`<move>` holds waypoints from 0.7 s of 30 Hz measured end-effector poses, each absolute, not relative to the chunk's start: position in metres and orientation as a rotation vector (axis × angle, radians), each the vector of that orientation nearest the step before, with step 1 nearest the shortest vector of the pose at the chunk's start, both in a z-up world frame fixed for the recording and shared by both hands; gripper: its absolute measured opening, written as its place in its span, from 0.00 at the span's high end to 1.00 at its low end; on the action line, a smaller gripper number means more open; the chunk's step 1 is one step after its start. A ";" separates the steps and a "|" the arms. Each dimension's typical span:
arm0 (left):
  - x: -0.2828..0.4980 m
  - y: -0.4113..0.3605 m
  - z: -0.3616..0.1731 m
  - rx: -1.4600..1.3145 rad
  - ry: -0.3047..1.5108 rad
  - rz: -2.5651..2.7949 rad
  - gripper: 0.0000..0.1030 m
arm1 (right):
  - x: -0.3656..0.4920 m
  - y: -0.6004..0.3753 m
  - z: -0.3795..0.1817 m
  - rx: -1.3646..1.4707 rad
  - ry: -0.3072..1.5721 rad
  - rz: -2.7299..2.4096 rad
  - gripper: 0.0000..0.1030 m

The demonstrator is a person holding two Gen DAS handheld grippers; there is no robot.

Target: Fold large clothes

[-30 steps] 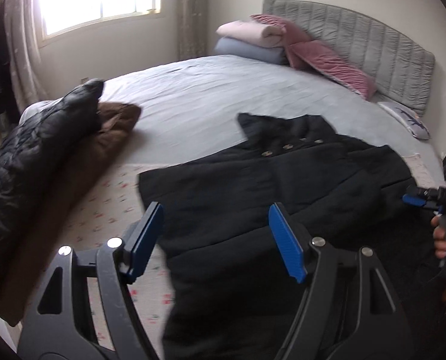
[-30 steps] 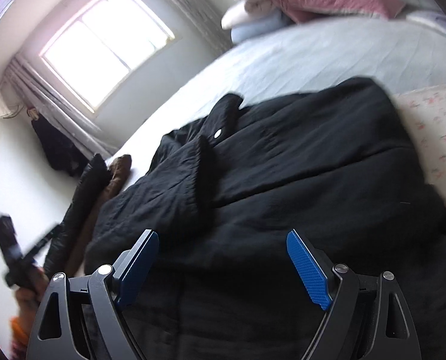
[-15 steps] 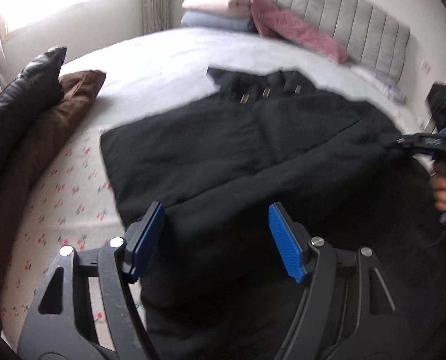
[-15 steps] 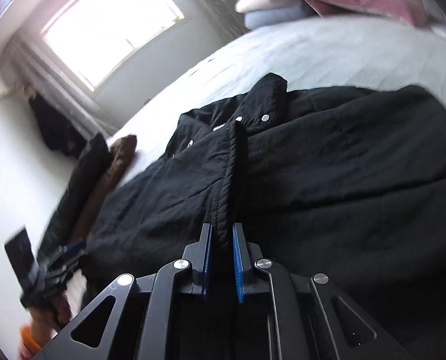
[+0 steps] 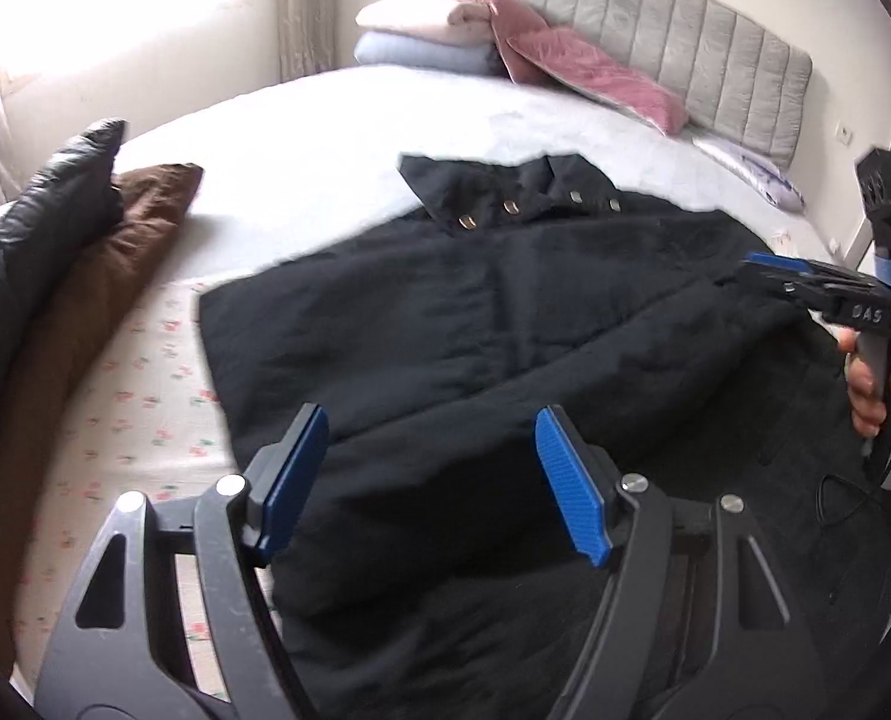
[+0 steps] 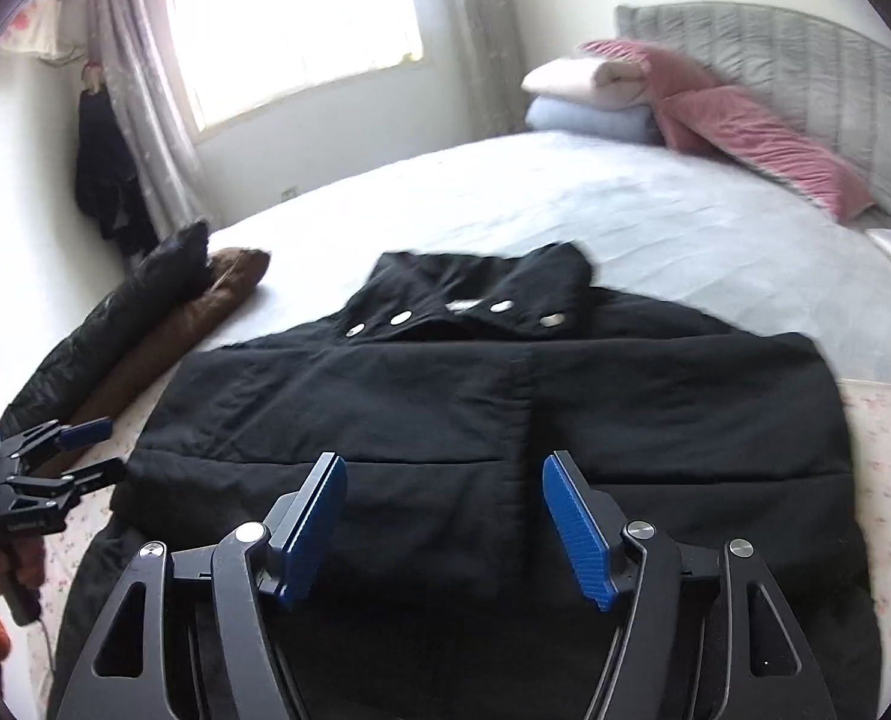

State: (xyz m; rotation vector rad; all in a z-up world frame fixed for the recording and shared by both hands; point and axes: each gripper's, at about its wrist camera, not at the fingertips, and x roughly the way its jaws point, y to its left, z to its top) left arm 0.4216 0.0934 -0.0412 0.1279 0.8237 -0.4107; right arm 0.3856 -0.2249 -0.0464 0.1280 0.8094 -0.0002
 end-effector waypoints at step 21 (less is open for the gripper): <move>0.269 0.111 0.048 0.153 0.854 -0.239 0.09 | 0.217 -0.284 0.063 0.088 0.859 -0.049 0.15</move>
